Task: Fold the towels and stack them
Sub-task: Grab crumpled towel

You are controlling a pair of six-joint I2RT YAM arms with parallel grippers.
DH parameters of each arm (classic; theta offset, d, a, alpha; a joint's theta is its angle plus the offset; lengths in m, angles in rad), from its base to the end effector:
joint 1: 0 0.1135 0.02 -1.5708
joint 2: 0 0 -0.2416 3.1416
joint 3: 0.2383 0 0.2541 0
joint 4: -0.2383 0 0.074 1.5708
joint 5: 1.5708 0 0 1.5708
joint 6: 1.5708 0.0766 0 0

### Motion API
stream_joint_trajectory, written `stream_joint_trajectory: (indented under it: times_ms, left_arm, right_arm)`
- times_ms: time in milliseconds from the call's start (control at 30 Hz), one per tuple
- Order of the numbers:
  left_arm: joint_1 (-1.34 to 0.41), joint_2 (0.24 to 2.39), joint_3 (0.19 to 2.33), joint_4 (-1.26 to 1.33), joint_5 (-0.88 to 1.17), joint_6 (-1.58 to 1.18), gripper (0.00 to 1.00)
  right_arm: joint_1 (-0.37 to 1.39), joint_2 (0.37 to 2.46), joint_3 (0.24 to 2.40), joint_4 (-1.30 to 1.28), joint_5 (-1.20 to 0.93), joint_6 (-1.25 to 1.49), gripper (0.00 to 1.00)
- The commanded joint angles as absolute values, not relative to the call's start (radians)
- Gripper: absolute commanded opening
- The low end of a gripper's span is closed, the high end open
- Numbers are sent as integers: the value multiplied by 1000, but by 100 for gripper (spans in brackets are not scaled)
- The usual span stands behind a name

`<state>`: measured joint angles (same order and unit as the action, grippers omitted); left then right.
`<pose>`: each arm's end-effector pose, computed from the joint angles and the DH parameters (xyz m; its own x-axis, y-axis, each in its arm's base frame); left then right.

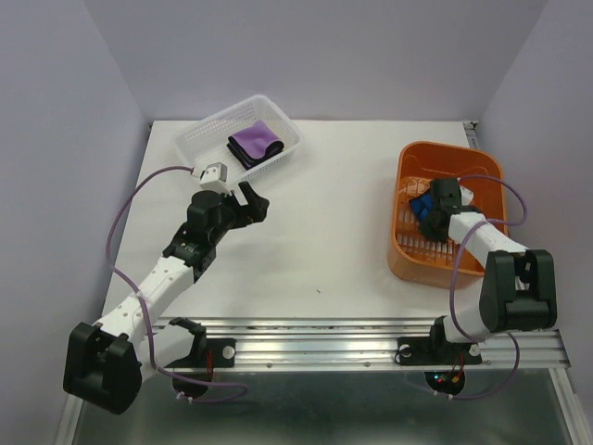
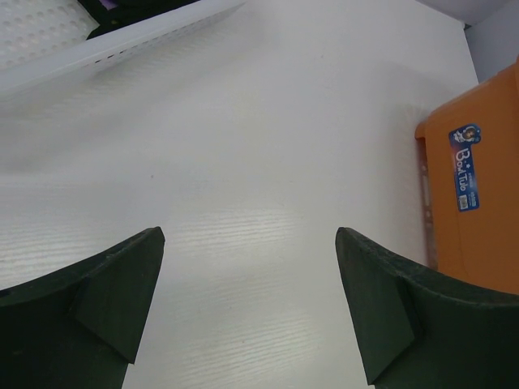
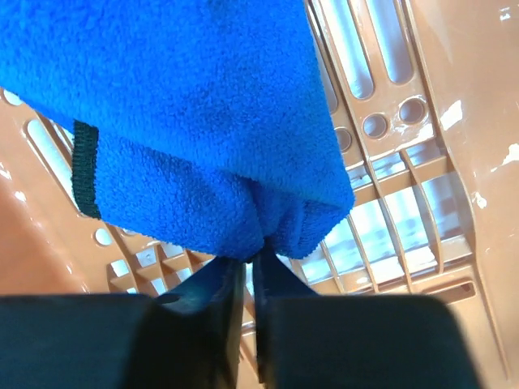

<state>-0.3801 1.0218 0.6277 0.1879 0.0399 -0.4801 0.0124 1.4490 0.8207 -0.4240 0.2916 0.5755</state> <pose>0.2703 -0.1113 0.2493 -0.3566 -0.3545 -0.8644 0.2732 0.8452 -0.4593 0.2989 -0.0183 0.1287 -0.6575 0.5132 -0.5517 0.5822 0.8108 0.0602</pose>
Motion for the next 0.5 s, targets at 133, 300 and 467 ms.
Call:
stream_joint_trajectory:
  times_ms: [133,300,467]
  left_arm:
    - [-387,992,626,202,26,-471,99]
    - [-387,982,624,201,28,-469,99]
    - [-387,976,623,201,31,-469,99]
  right_arm:
    - [11,1367,919,-440,293,535,1]
    - [11,1293,1038,-512,324,511,1]
    - [11,1215,1109,-532,296,465,1]
